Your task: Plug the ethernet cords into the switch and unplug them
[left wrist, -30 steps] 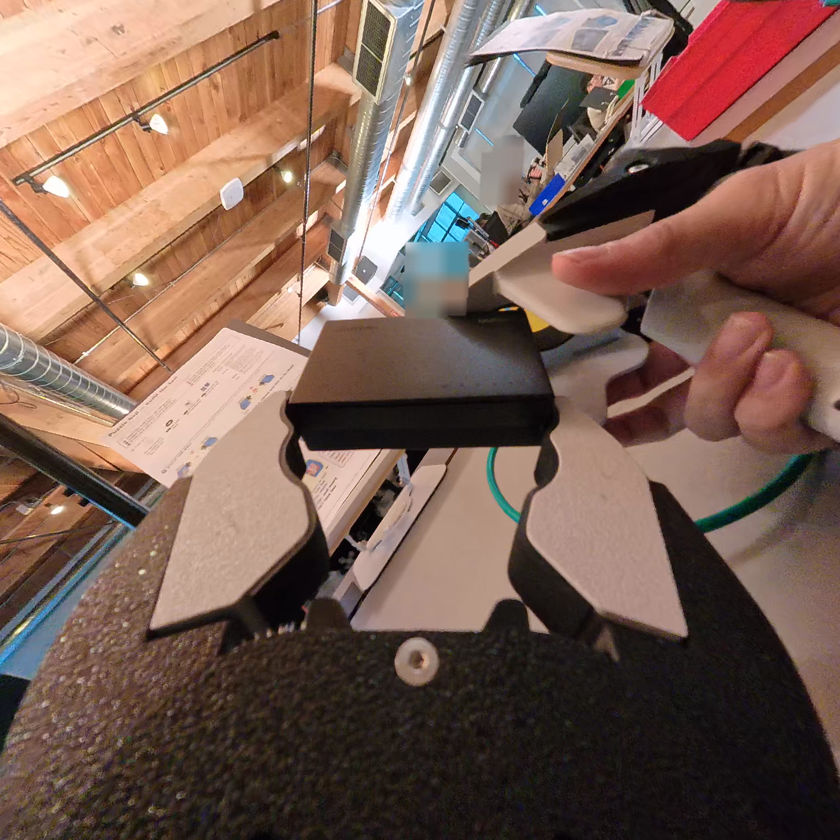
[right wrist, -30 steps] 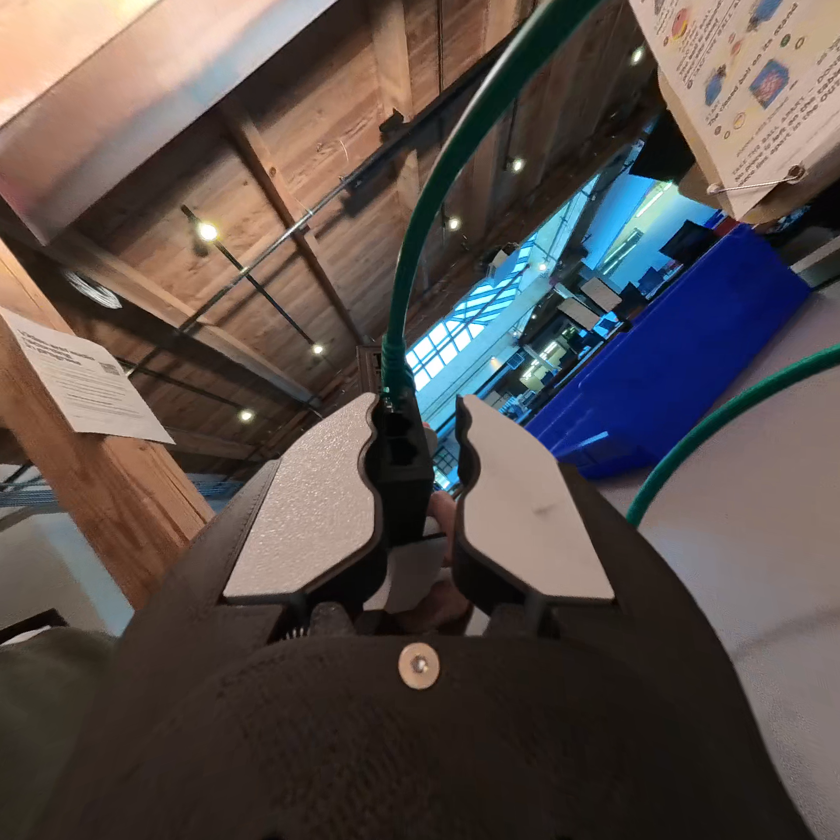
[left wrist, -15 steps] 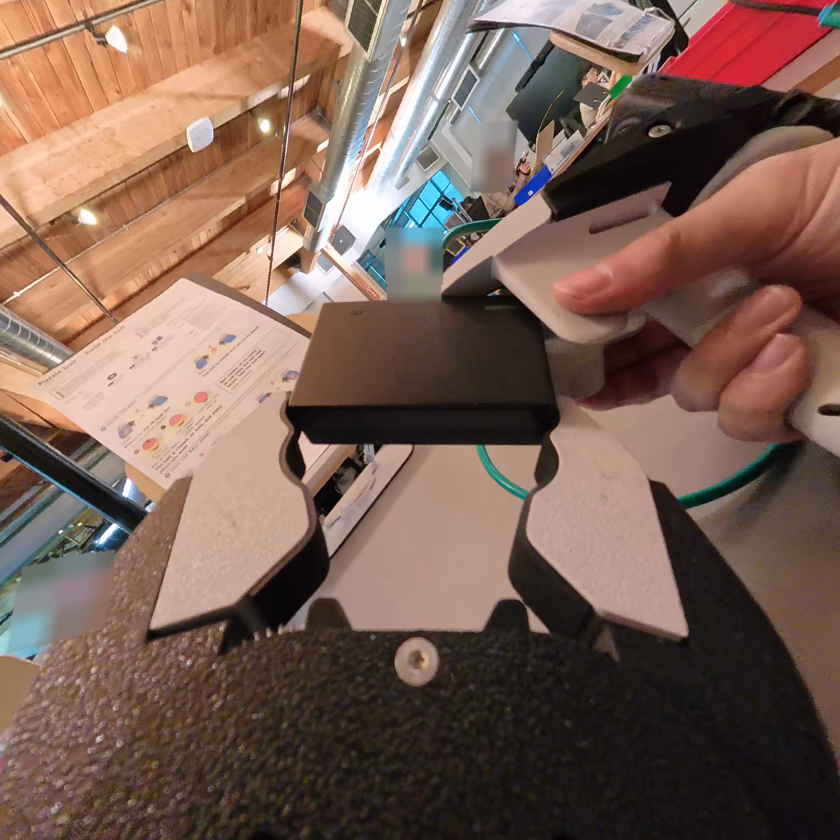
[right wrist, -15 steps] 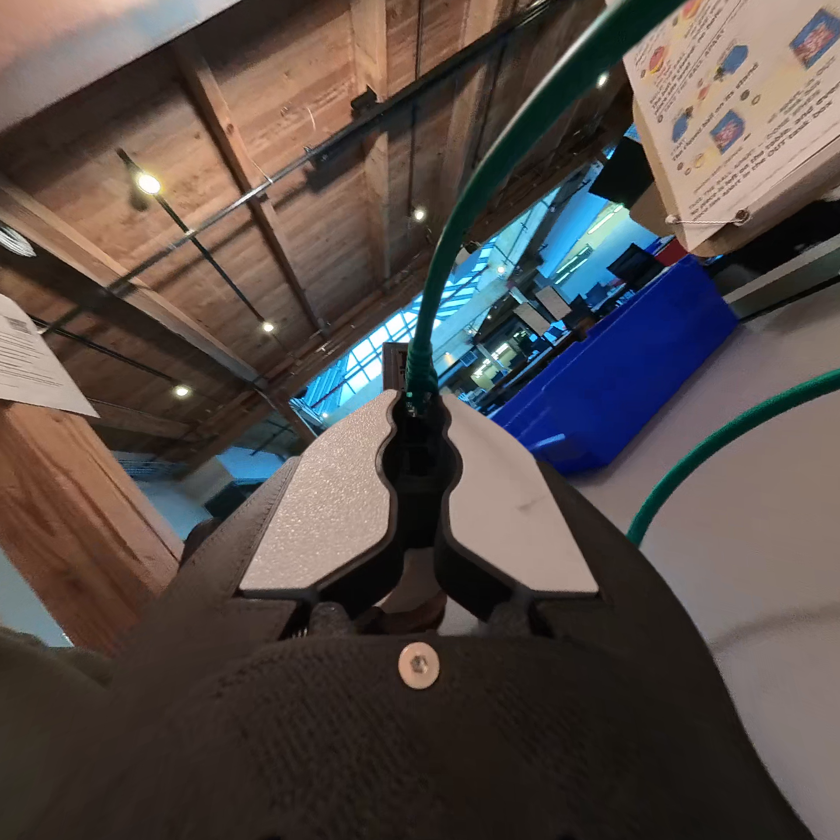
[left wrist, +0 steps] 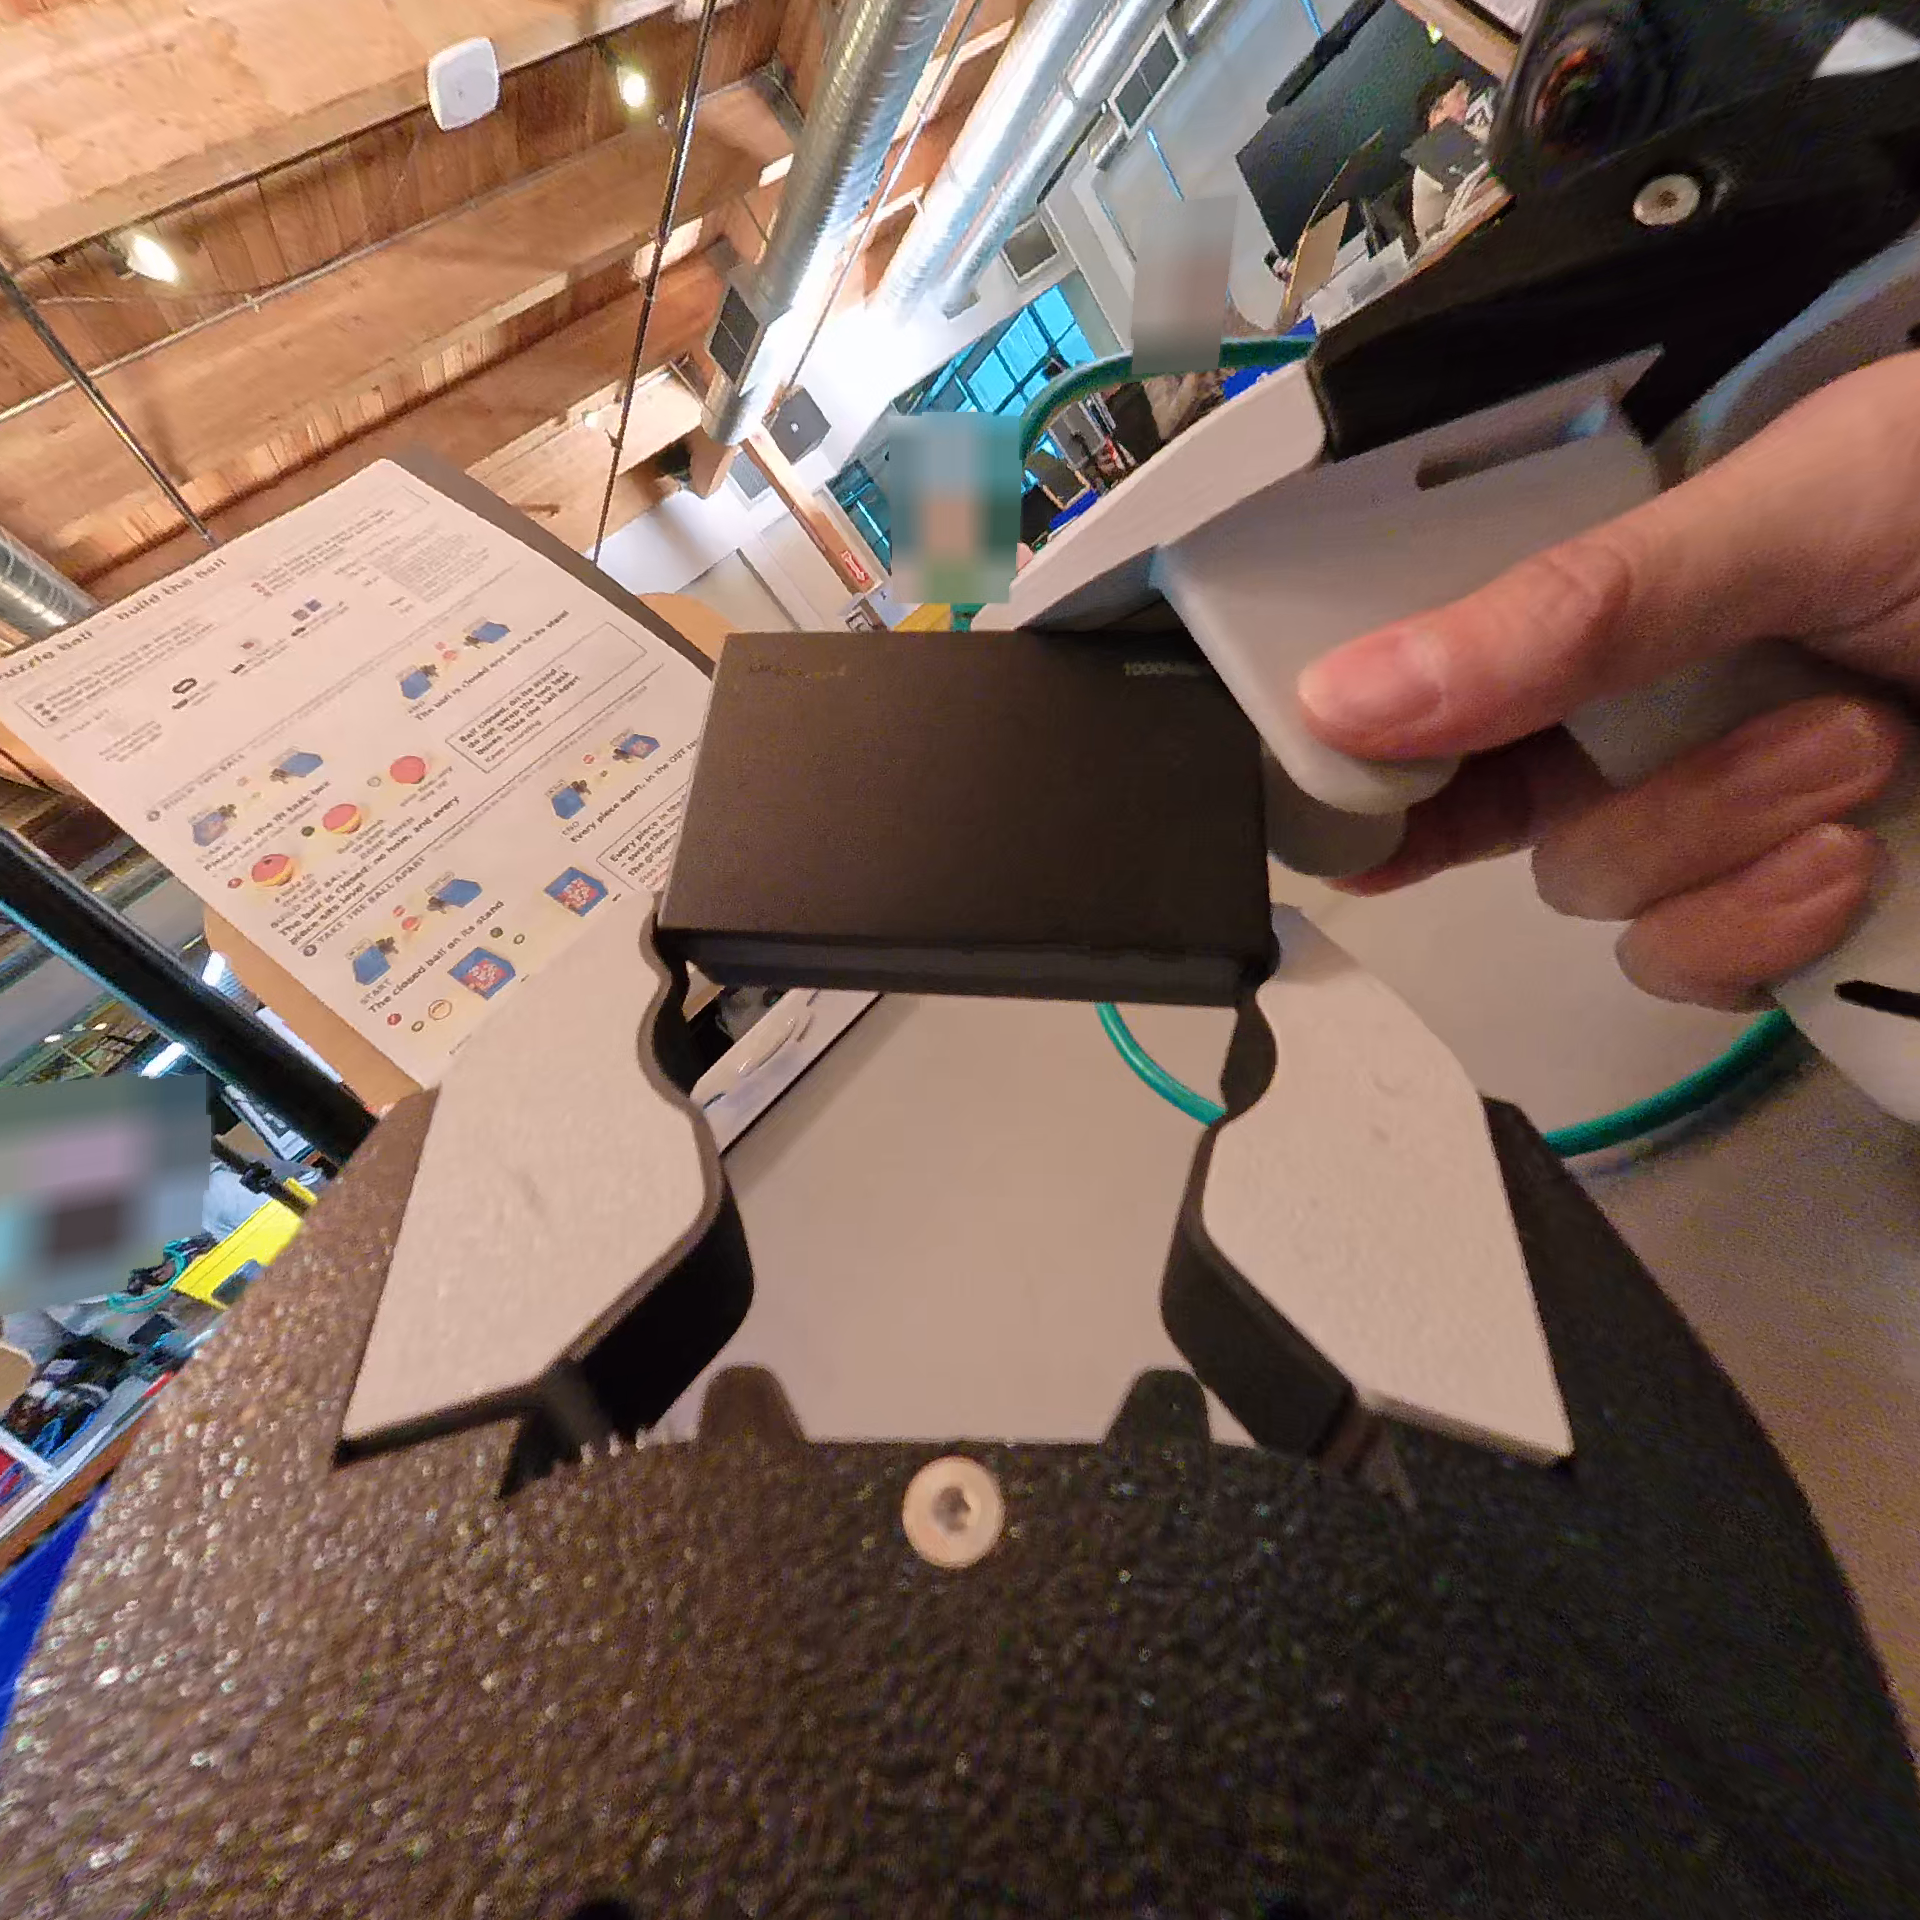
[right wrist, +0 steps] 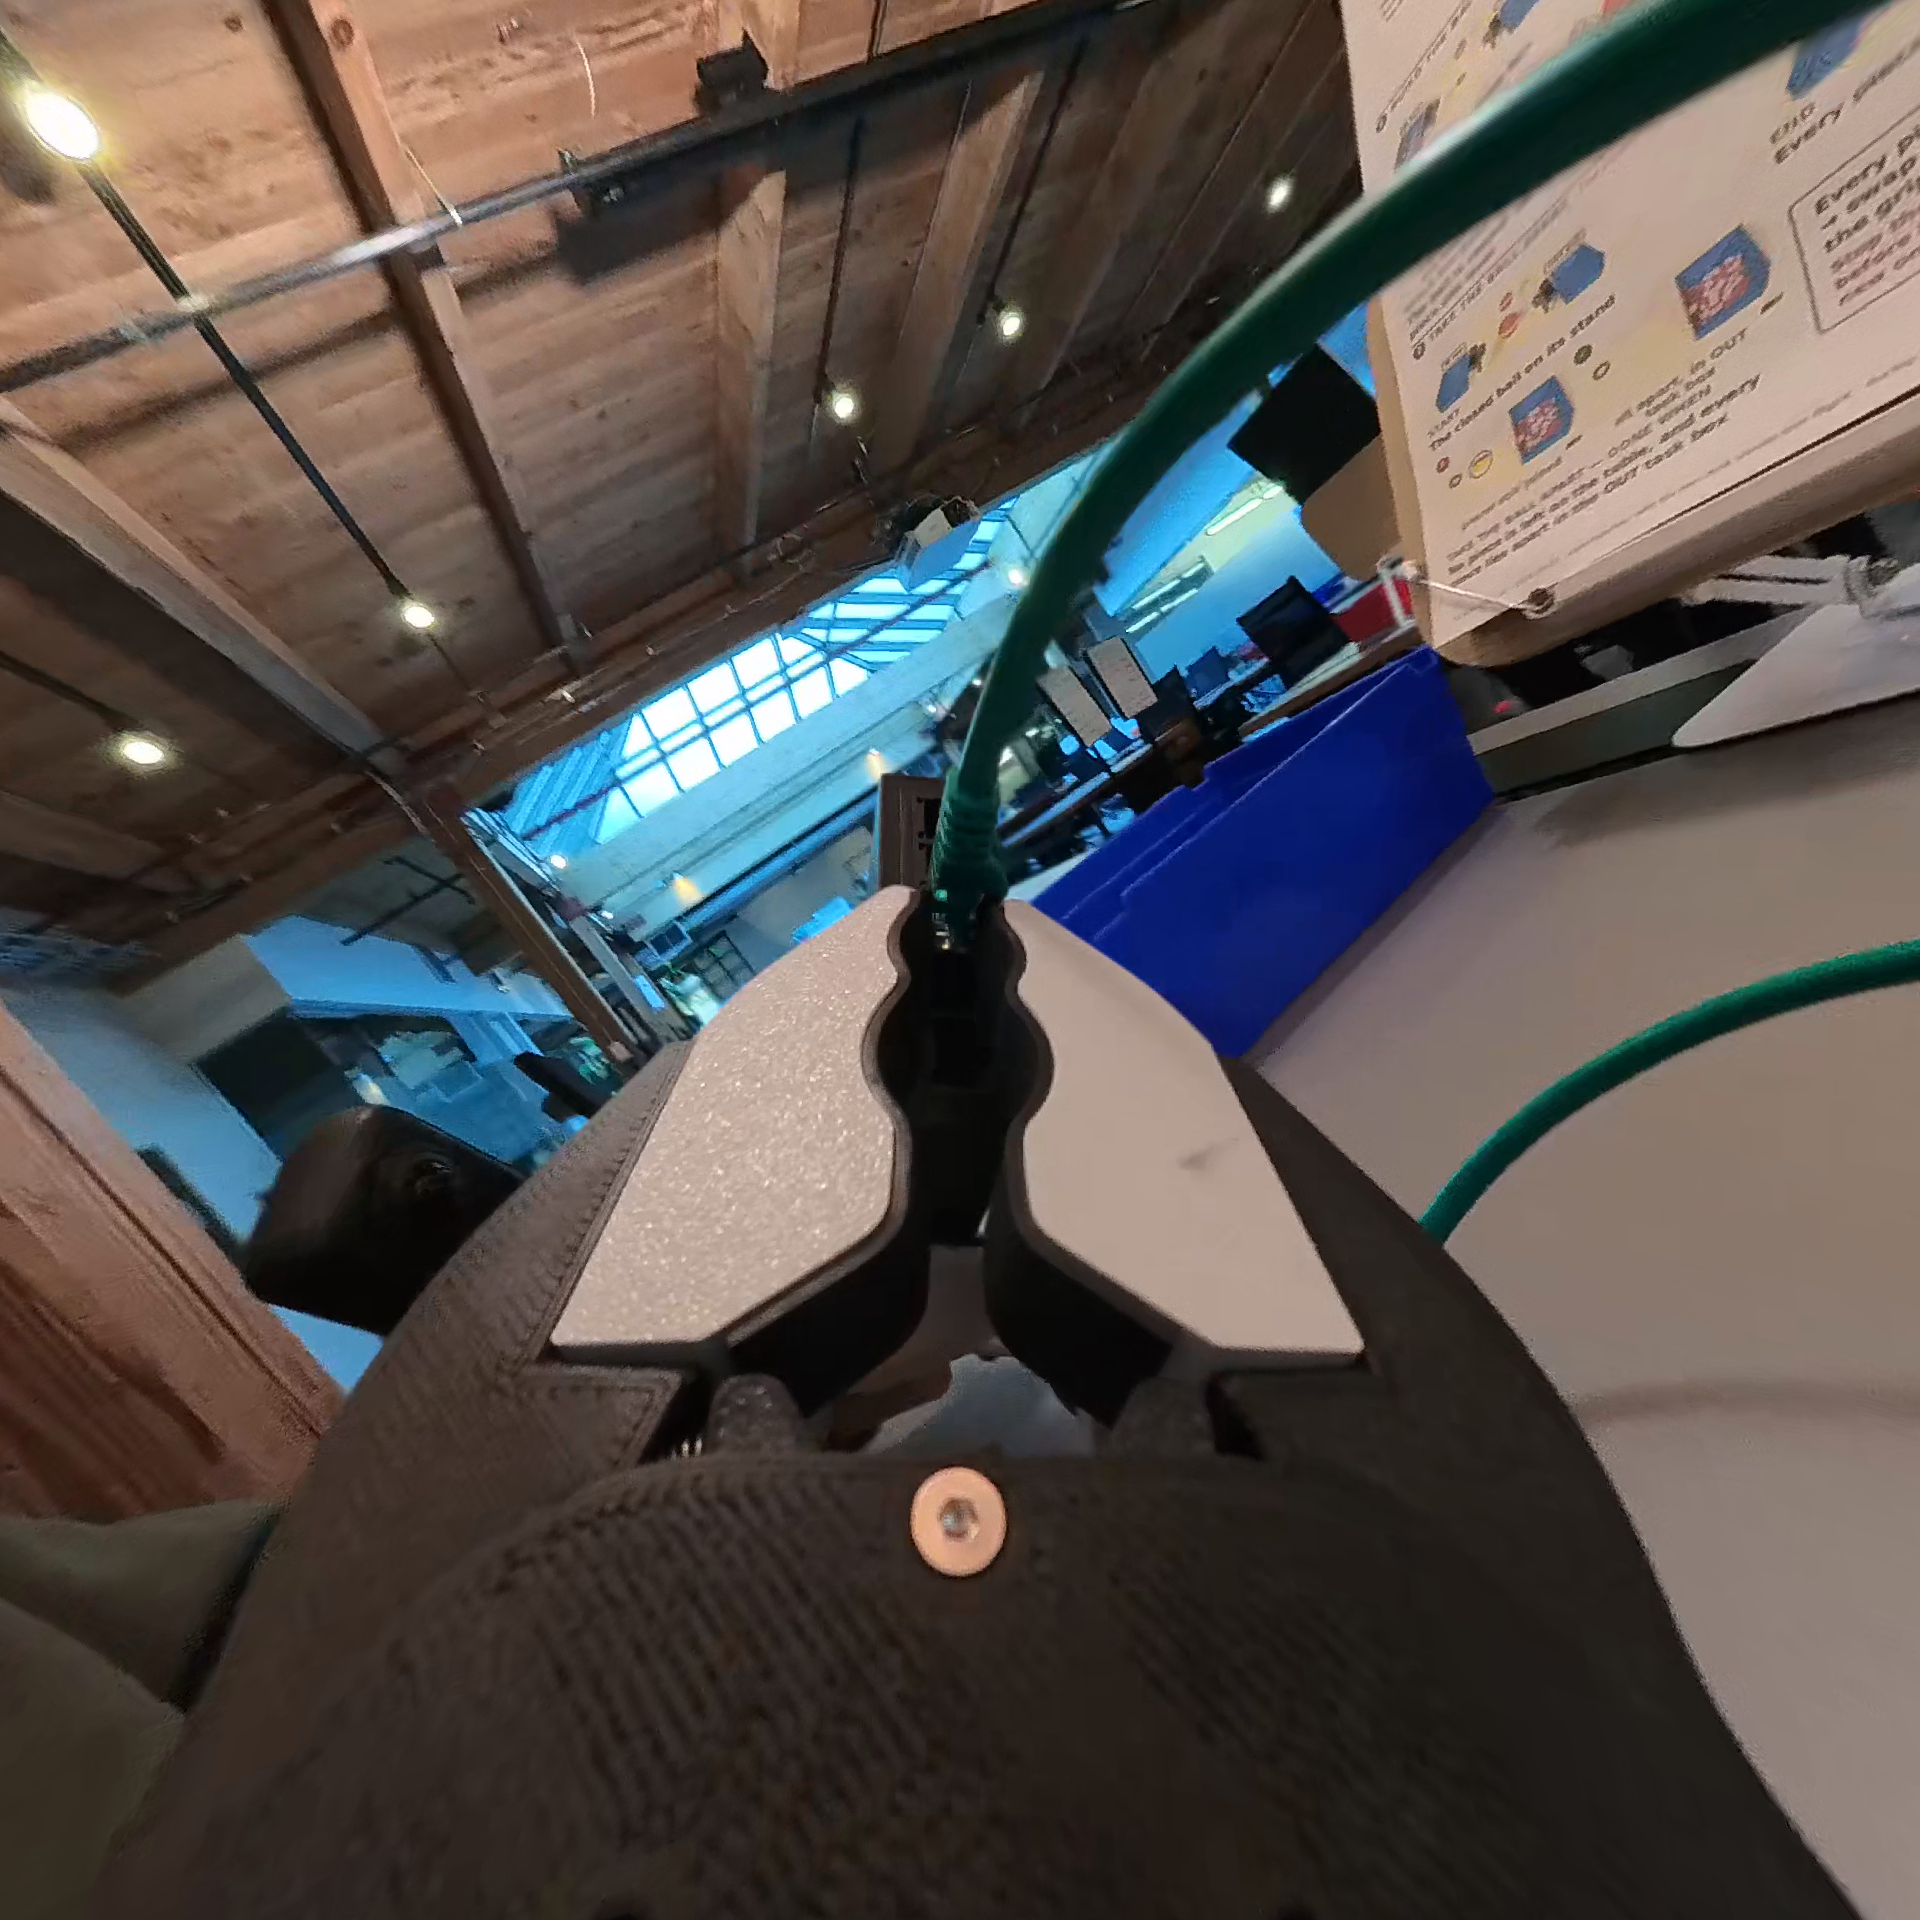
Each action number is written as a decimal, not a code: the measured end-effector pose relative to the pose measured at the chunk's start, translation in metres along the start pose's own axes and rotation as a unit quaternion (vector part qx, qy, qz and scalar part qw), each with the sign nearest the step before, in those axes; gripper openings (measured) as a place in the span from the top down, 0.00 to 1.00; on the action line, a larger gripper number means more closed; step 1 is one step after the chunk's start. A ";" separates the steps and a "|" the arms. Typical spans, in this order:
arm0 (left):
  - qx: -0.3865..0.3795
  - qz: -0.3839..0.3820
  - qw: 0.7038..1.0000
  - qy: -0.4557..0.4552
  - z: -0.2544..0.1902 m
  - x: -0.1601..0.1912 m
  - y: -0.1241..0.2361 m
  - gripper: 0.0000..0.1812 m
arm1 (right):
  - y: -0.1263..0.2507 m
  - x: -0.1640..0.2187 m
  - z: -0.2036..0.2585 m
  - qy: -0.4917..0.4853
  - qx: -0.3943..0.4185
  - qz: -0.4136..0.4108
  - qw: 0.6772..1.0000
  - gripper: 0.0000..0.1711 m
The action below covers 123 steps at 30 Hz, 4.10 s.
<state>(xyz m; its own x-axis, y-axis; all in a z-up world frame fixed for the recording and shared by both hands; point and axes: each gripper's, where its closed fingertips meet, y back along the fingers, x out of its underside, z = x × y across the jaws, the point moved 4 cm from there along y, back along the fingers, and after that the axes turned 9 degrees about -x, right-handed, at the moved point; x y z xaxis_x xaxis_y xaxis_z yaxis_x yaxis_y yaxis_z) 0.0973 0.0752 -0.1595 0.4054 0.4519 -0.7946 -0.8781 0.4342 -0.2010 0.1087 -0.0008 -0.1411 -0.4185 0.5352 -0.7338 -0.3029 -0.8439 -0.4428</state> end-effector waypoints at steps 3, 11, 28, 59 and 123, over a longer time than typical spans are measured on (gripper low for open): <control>-0.010 0.016 1.000 0.008 0.001 0.007 0.002 0.45 | 0.006 -0.017 0.002 -0.049 -0.036 -0.090 0.994 0.95; -0.027 -0.002 0.999 0.040 0.022 -0.013 0.002 0.45 | 0.017 -0.043 0.008 0.089 0.027 0.114 0.989 0.95; -0.075 0.050 0.994 0.059 0.069 0.026 0.006 0.45 | 0.046 -0.169 -0.008 0.217 0.108 0.552 0.798 0.95; -0.023 0.090 0.993 0.069 0.048 0.043 0.003 0.45 | 0.061 -0.127 -0.064 0.134 0.172 0.486 0.847 0.54; 0.073 0.181 0.975 0.104 -0.011 0.047 -0.006 0.53 | 0.126 -0.267 -0.155 0.338 0.371 0.397 0.769 0.71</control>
<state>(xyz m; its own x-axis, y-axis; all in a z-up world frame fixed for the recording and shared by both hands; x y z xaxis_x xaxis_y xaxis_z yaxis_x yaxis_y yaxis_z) 0.1191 0.0849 -0.2018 0.0014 0.4360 -0.9000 -0.9025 0.3881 0.1866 0.3151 -0.2555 -0.0812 -0.2596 -0.4898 -0.8323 -0.6919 -0.5068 0.5141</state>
